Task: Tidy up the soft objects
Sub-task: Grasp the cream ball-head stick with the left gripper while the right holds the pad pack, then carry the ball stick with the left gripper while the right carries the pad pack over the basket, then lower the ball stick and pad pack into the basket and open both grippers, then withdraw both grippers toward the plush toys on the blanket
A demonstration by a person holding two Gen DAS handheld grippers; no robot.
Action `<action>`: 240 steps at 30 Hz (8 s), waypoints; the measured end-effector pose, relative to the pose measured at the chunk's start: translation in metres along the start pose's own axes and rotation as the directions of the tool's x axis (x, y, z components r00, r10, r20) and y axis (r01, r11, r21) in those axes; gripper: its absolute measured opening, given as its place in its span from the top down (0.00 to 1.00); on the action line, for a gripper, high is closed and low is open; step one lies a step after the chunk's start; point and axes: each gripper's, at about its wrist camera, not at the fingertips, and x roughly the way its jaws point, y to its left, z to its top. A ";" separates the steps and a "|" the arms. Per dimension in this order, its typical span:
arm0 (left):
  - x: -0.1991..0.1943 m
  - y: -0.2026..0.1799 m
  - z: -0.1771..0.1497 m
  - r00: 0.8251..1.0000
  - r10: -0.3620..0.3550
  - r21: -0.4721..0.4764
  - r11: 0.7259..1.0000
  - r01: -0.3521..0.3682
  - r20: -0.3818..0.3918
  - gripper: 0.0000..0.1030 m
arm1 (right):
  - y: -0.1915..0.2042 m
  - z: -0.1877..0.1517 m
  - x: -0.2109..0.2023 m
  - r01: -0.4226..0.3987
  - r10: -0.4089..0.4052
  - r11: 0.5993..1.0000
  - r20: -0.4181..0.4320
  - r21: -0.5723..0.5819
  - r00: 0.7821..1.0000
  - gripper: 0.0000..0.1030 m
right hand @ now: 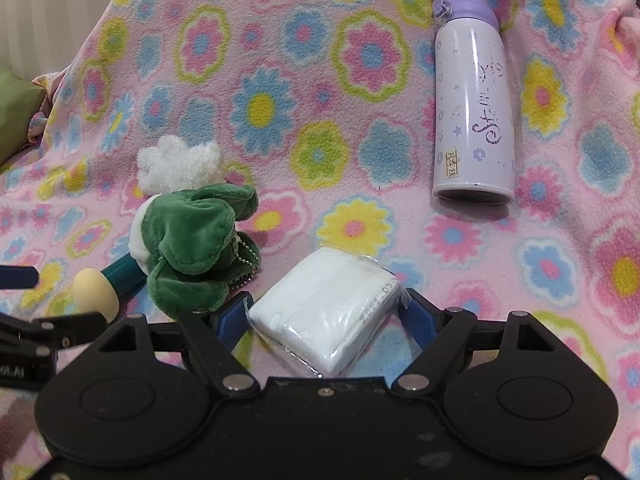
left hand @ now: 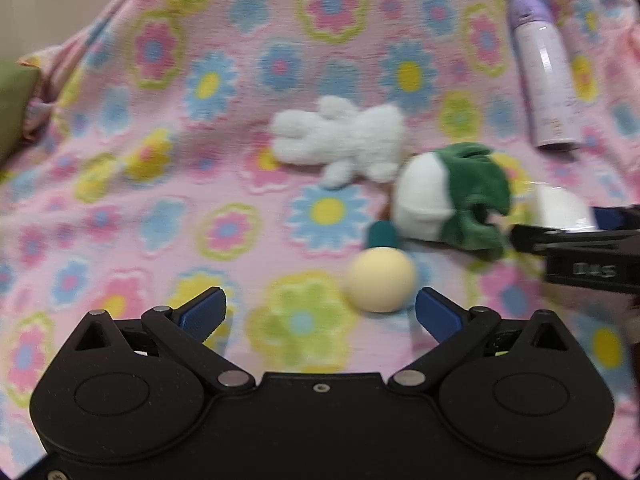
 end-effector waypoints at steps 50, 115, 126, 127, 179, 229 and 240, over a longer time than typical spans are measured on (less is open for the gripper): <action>0.011 0.050 -0.002 0.974 0.180 -0.406 0.887 -0.222 -0.138 0.12 | 0.000 0.000 0.001 -0.013 0.013 1.000 -0.003 0.003 1.000 0.19; -0.100 0.014 -0.026 1.000 -0.017 -0.244 0.970 0.010 -0.026 0.46 | -0.004 0.000 -0.002 -0.019 0.019 0.999 0.001 0.040 1.000 0.23; -0.131 0.023 -0.039 0.999 -0.037 -0.244 0.969 0.028 -0.031 0.46 | -0.001 0.012 -0.067 0.000 0.000 1.000 0.006 -0.014 1.000 0.26; -0.133 0.024 -0.039 0.999 -0.041 -0.243 0.970 0.031 -0.033 0.46 | -0.001 0.013 -0.082 -0.012 0.012 1.000 0.021 -0.016 1.000 0.26; -0.173 -0.002 -0.116 0.866 -0.240 -0.127 0.971 0.205 -0.439 0.35 | 0.054 -0.092 -0.261 -0.294 0.263 0.955 -0.357 -0.035 0.896 0.17; -0.101 0.029 -0.033 0.995 -0.023 -0.103 0.995 0.013 -0.097 0.28 | 0.050 -0.036 -0.182 -0.159 0.157 0.987 -0.156 -0.002 0.975 0.08; -0.032 0.041 -0.009 0.999 0.014 -0.149 0.989 -0.007 0.047 0.25 | 0.067 -0.001 -0.115 -0.091 0.091 0.996 -0.049 0.002 0.995 0.07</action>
